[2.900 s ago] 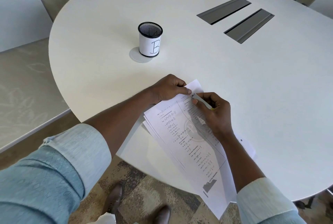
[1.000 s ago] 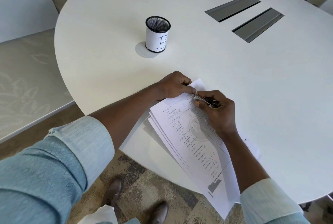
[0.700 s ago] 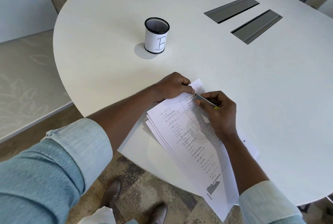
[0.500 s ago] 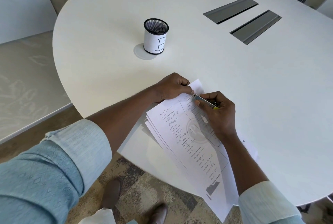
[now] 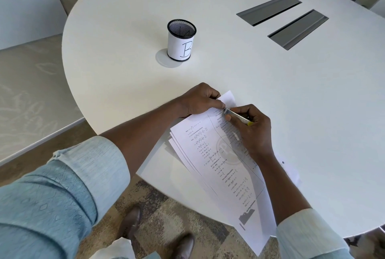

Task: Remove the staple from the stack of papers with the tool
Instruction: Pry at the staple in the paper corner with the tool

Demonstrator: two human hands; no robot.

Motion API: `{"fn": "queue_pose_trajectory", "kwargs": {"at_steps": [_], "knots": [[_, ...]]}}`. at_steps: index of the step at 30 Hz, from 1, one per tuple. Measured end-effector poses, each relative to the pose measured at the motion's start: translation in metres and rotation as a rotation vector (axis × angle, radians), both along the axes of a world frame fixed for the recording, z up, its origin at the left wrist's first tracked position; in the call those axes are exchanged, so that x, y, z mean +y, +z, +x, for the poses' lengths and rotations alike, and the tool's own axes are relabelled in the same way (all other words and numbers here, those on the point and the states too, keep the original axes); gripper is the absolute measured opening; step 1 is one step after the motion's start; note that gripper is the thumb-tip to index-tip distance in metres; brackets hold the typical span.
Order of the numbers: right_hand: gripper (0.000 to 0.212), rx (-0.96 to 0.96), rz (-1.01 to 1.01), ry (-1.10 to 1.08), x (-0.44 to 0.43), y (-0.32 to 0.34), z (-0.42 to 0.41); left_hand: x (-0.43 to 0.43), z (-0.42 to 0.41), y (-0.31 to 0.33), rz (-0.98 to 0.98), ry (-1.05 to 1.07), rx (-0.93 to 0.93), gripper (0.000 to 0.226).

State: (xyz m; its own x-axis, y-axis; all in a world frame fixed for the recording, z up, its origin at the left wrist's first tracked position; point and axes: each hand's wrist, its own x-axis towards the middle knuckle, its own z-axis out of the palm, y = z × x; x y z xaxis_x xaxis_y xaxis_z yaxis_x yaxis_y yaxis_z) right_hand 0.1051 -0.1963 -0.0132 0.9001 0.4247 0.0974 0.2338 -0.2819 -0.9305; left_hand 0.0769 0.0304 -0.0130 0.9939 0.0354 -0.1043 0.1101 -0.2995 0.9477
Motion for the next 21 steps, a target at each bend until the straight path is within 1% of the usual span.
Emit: {"fn": "queue_pose_trajectory", "kwargs": {"at_steps": [5, 9, 11, 13, 18, 21], "knots": [[0.017, 0.013, 0.009, 0.021, 0.0002, -0.0009, 0.0001, 0.0006, -0.0006, 0.0001, 0.002, -0.003, 0.007, 0.056], [0.018, 0.018, 0.021, 0.041, 0.0009, -0.0013, 0.0018, -0.0001, -0.0003, 0.0020, 0.004, 0.015, 0.018, 0.052], [0.020, 0.018, 0.035, 0.054, 0.0004, -0.0019, 0.0016, 0.0001, -0.0003, 0.0015, 0.014, 0.017, 0.017, 0.046], [0.021, 0.003, 0.046, 0.069, -0.0003, -0.0026, 0.0016, -0.0007, -0.0005, 0.0024, 0.026, 0.019, 0.015, 0.041], [0.021, -0.070, 0.079, 0.098, -0.0009, -0.0058, 0.0030, -0.0025, -0.0022, 0.0051, 0.034, 0.030, 0.018, 0.055], [0.020, -0.124, 0.095, 0.113, -0.0001, -0.0075, 0.0012, -0.0016, -0.0028, 0.0038, 0.030, 0.033, 0.033, 0.048]]}}
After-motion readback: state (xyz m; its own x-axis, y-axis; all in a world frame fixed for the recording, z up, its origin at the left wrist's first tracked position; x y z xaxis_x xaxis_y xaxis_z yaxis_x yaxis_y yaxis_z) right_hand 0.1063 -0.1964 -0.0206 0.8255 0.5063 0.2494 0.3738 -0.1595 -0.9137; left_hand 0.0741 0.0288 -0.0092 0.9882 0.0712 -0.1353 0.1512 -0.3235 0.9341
